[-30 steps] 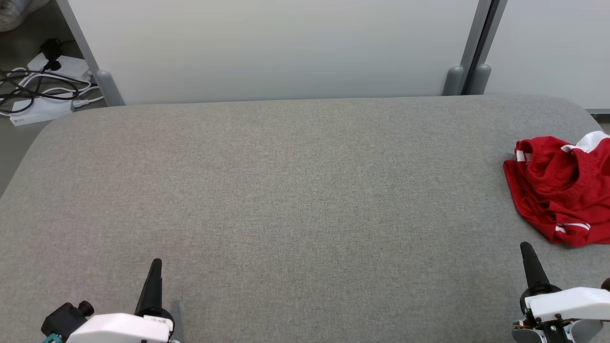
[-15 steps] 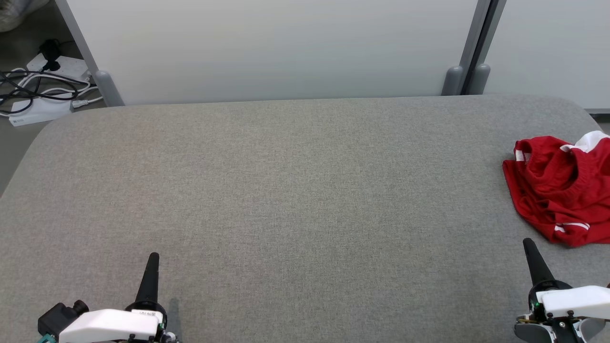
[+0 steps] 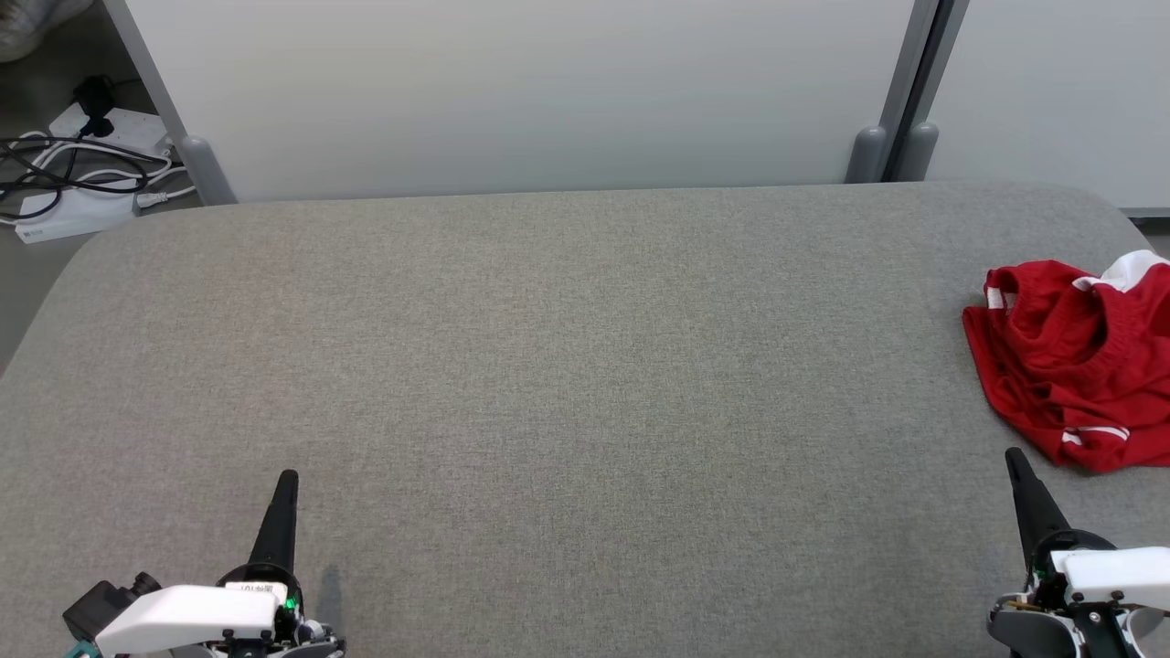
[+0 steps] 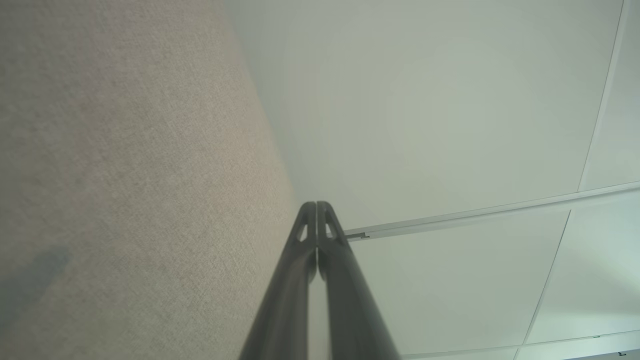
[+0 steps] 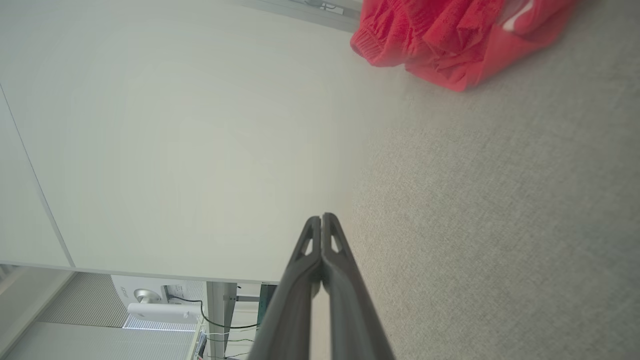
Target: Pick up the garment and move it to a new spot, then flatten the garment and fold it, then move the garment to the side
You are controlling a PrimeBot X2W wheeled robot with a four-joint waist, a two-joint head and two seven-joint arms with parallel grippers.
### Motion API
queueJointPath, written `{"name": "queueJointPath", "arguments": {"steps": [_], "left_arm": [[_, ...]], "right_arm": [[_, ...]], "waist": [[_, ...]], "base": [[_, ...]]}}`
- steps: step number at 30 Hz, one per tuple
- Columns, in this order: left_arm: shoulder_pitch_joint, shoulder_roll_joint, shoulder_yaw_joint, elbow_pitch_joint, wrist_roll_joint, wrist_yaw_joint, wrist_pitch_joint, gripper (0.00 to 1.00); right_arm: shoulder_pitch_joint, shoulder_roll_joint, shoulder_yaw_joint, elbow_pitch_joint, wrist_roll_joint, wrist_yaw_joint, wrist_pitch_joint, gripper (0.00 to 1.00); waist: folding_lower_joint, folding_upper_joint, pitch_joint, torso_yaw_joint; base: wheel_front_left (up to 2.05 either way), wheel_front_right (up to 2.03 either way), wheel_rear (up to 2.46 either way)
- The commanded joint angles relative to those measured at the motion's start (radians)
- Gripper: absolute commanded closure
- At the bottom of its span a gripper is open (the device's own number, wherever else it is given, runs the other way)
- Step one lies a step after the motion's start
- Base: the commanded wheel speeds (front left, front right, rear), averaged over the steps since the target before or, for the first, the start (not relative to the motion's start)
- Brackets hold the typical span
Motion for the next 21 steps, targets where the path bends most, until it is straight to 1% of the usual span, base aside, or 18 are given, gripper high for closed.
{"name": "queueJointPath", "arguments": {"steps": [1, 16, 21], "left_arm": [[-0.057, 0.02, 0.031, -0.033, -0.025, -0.011, 0.007, 1.0], [-0.068, 0.022, 0.048, -0.049, -0.206, -0.016, 0.054, 1.0], [-0.068, 0.022, 0.048, -0.049, -0.206, -0.016, 0.054, 1.0]], "right_arm": [[-0.019, -0.005, 0.011, -0.034, 0.025, 0.007, 0.013, 1.0], [-0.015, 0.008, -0.011, -0.062, 0.187, 0.008, 0.059, 1.0], [-0.015, 0.008, -0.01, -0.062, 0.187, 0.008, 0.059, 1.0]], "waist": [[0.0, -0.0001, 0.0, 0.0], [0.0, -0.0001, 0.0, -0.002], [0.0, -0.0001, 0.0, -0.002]], "base": [[0.0, 0.0, 0.0], [0.0, 0.0, 0.0], [0.0, 0.0, 0.0]]}}
